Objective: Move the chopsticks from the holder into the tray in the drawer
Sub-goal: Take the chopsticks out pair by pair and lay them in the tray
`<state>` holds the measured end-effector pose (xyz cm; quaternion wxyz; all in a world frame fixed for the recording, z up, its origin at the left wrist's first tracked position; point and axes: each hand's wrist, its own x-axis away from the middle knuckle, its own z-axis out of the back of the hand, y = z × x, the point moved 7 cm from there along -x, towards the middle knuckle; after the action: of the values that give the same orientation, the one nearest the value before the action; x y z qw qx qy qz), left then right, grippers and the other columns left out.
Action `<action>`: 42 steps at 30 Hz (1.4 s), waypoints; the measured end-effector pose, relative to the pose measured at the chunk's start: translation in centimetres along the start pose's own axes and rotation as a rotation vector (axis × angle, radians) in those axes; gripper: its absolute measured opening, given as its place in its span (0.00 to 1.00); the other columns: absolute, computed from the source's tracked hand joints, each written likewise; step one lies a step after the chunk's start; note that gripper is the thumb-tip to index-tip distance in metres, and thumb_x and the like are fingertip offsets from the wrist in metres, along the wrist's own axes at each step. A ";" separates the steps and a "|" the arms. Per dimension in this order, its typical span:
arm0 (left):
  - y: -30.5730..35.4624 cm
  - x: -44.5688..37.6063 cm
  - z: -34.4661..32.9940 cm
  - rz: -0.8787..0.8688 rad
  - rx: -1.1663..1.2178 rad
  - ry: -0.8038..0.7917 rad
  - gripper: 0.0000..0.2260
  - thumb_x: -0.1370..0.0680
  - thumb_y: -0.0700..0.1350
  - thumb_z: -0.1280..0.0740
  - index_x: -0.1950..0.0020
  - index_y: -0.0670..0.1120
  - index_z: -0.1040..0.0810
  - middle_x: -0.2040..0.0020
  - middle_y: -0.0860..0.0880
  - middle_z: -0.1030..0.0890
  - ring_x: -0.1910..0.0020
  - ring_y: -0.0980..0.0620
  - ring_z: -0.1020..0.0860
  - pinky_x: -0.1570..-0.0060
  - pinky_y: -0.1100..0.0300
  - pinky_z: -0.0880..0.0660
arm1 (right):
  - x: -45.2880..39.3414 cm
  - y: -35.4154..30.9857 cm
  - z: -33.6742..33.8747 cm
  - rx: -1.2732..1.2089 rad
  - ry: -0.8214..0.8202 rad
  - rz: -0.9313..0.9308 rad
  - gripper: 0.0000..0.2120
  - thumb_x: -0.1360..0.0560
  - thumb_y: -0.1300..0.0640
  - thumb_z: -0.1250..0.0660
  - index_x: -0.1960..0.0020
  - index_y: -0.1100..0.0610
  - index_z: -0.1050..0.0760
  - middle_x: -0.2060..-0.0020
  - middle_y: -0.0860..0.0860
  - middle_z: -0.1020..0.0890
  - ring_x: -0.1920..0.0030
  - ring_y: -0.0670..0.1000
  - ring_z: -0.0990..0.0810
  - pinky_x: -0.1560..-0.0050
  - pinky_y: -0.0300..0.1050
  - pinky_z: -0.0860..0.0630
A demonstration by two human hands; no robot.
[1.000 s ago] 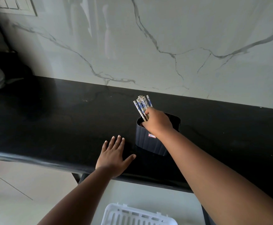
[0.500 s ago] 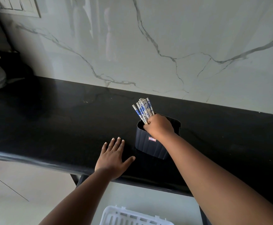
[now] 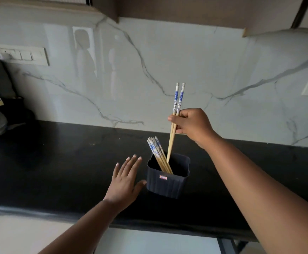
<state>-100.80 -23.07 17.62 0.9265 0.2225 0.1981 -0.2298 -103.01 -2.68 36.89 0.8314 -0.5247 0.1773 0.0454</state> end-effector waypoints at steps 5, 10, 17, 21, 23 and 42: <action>8.3 -2.5 9.9 -0.744 -0.252 0.294 0.24 0.22 0.42 0.33 0.27 0.54 0.34 0.27 0.43 0.32 0.28 0.42 0.33 0.30 0.46 0.36 | 1.4 -2.1 -0.9 -0.212 -0.160 -0.167 0.04 0.28 0.58 0.26 0.57 0.60 0.18 0.62 0.56 0.14 0.61 0.54 0.13 0.62 0.44 0.17; 11.1 -1.7 13.6 -1.036 -0.265 0.264 0.15 0.24 0.38 0.30 0.38 0.48 0.19 0.36 0.49 0.21 0.34 0.45 0.25 0.38 0.51 0.27 | 3.8 -2.3 -2.9 -0.380 -0.267 -0.278 0.07 0.29 0.62 0.26 0.55 0.65 0.19 0.65 0.58 0.14 0.64 0.55 0.14 0.65 0.43 0.18; 12.4 -0.6 17.0 -0.979 -0.006 0.241 0.11 0.25 0.34 0.33 0.46 0.43 0.16 0.44 0.47 0.16 0.41 0.46 0.20 0.40 0.55 0.25 | 6.1 -1.3 -3.8 -0.476 -0.355 -0.464 0.14 0.33 0.54 0.24 0.57 0.65 0.18 0.63 0.57 0.15 0.66 0.51 0.15 0.68 0.39 0.20; 11.1 -4.4 19.5 -0.335 0.546 0.136 0.06 0.22 0.42 0.33 0.50 0.50 0.17 0.52 0.56 0.15 0.50 0.58 0.18 0.49 0.66 0.24 | 5.7 -1.4 -0.9 0.076 -0.209 -0.379 0.24 0.28 0.37 0.33 0.54 0.59 0.21 0.61 0.56 0.14 0.63 0.56 0.14 0.61 0.46 0.16; 9.5 -6.3 19.1 0.014 0.867 0.042 0.04 0.23 0.43 0.31 0.55 0.51 0.17 0.56 0.53 0.15 0.52 0.55 0.17 0.54 0.66 0.22 | 5.3 -2.6 0.3 0.161 -0.119 -0.207 0.16 0.24 0.41 0.34 0.52 0.54 0.21 0.56 0.52 0.15 0.58 0.53 0.14 0.54 0.47 0.17; 4.6 -2.8 5.0 0.425 0.972 -0.563 0.19 0.26 0.55 0.31 0.43 0.42 0.19 0.47 0.44 0.16 0.48 0.46 0.17 0.47 0.54 0.21 | 15.1 10.6 -8.2 -0.247 -0.487 -0.544 0.07 0.32 0.63 0.24 0.55 0.61 0.17 0.61 0.57 0.13 0.59 0.53 0.13 0.61 0.44 0.17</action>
<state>-99.36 -21.01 24.53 0.7609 0.5861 -0.2318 -0.1540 -93.72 -6.91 19.43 0.7614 -0.6225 -0.1779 -0.0327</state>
